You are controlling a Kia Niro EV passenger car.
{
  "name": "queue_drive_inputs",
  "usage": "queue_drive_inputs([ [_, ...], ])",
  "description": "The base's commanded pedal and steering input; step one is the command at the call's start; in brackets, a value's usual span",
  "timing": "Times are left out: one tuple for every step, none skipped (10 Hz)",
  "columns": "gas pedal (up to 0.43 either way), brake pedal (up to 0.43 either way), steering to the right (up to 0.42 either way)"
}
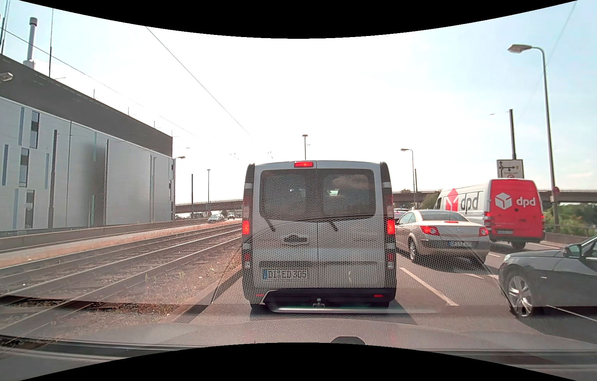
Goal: Follow the waypoints while adhering to traffic rules and regulations
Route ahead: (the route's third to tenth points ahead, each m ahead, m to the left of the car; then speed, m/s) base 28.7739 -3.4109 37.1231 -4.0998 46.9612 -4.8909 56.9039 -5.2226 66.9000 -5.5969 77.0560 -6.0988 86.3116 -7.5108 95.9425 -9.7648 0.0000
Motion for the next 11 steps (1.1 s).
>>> queue_drive_inputs([
  [0.0,0.299,-0.019],
  [0.0,0.299,-0.019],
  [0.0,0.299,-0.019],
  [0.0,0.299,-0.019],
  [0.0,0.299,-0.019],
  [0.0,0.299,-0.019],
  [0.0,0.299,-0.019],
  [0.0,0.293,-0.019],
  [0.0,0.299,-0.019],
  [0.0,0.299,-0.019],
  [0.0,0.299,-0.019],
])
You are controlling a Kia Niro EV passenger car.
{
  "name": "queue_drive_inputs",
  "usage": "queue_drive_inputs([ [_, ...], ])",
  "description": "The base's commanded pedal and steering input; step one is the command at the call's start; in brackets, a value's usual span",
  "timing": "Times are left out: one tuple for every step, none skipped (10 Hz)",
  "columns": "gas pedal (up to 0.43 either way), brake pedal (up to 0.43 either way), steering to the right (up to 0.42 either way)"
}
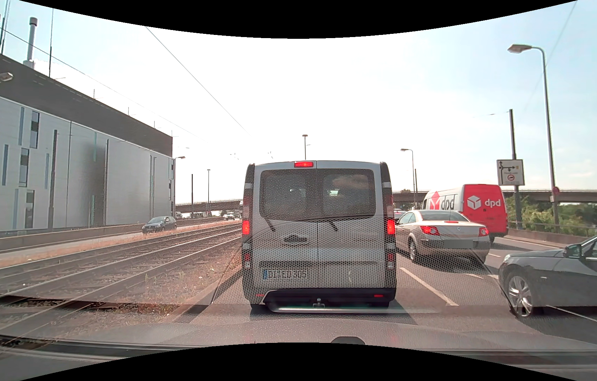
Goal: Follow the waypoints while adhering to traffic rules and regulations
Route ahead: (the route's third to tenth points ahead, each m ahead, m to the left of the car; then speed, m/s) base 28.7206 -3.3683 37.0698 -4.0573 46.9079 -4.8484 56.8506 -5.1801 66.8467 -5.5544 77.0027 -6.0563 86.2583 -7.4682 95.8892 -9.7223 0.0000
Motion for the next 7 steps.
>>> queue_drive_inputs([
  [0.0,0.299,-0.019],
  [0.0,0.299,-0.019],
  [0.0,0.299,-0.019],
  [0.0,0.299,-0.019],
  [0.0,0.299,-0.019],
  [0.0,0.299,-0.019],
  [0.0,0.293,-0.019],
])
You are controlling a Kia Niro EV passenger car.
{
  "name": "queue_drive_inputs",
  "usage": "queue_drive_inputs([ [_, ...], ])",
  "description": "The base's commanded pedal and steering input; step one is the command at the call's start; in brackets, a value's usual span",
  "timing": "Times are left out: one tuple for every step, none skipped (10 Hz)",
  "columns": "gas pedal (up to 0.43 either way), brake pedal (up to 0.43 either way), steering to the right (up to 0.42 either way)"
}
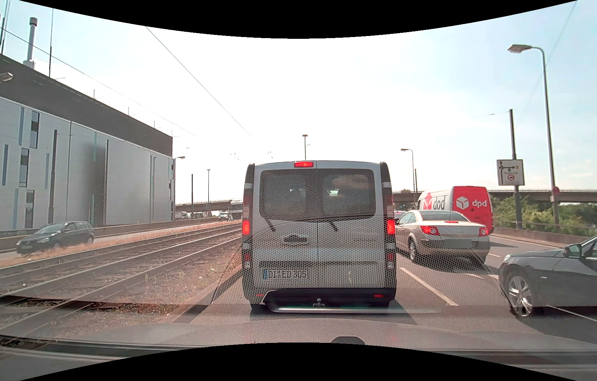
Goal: Follow the waypoints while adhering to traffic rules and regulations
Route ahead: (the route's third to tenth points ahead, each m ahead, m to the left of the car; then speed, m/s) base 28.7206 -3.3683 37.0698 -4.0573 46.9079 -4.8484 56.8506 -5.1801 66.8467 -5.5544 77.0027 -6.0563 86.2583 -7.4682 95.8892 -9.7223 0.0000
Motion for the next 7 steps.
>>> queue_drive_inputs([
  [0.0,0.299,-0.019],
  [0.0,0.299,-0.019],
  [0.0,0.299,-0.019],
  [0.0,0.299,-0.018],
  [0.0,0.299,-0.018],
  [0.0,0.299,-0.018],
  [0.0,0.299,-0.018],
])
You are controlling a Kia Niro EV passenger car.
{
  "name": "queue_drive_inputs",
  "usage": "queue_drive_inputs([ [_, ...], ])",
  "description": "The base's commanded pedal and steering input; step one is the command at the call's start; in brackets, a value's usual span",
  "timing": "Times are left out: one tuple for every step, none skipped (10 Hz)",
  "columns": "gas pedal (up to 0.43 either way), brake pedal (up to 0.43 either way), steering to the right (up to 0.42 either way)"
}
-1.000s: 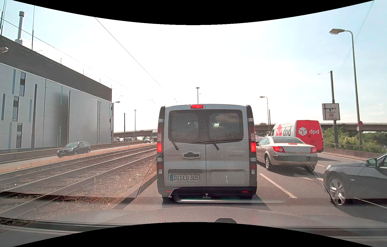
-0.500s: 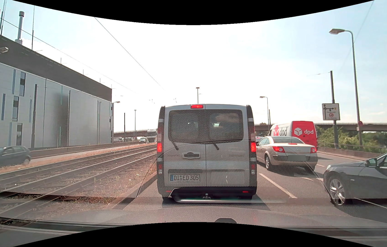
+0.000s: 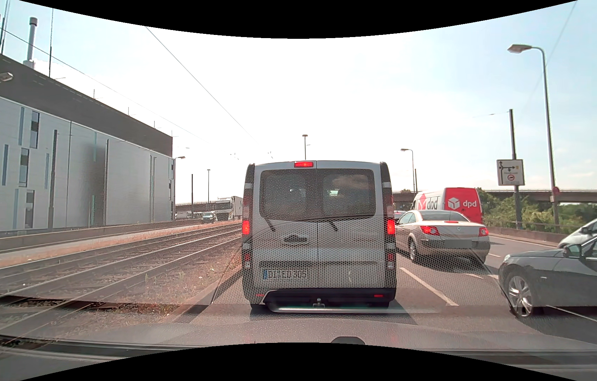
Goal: Follow the waypoints while adhering to traffic rules and regulations
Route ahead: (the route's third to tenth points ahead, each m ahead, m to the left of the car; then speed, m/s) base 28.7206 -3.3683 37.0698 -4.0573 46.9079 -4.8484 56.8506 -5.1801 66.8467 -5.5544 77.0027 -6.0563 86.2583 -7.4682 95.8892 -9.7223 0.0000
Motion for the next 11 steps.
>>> queue_drive_inputs([
  [0.0,0.299,-0.018],
  [0.0,0.299,-0.018],
  [0.0,0.299,-0.019],
  [0.0,0.299,-0.018],
  [0.0,0.299,-0.018],
  [0.0,0.299,-0.018],
  [0.0,0.299,-0.018],
  [0.0,0.293,-0.019],
  [0.0,0.299,-0.018],
  [0.0,0.299,-0.018],
  [0.0,0.299,-0.019],
])
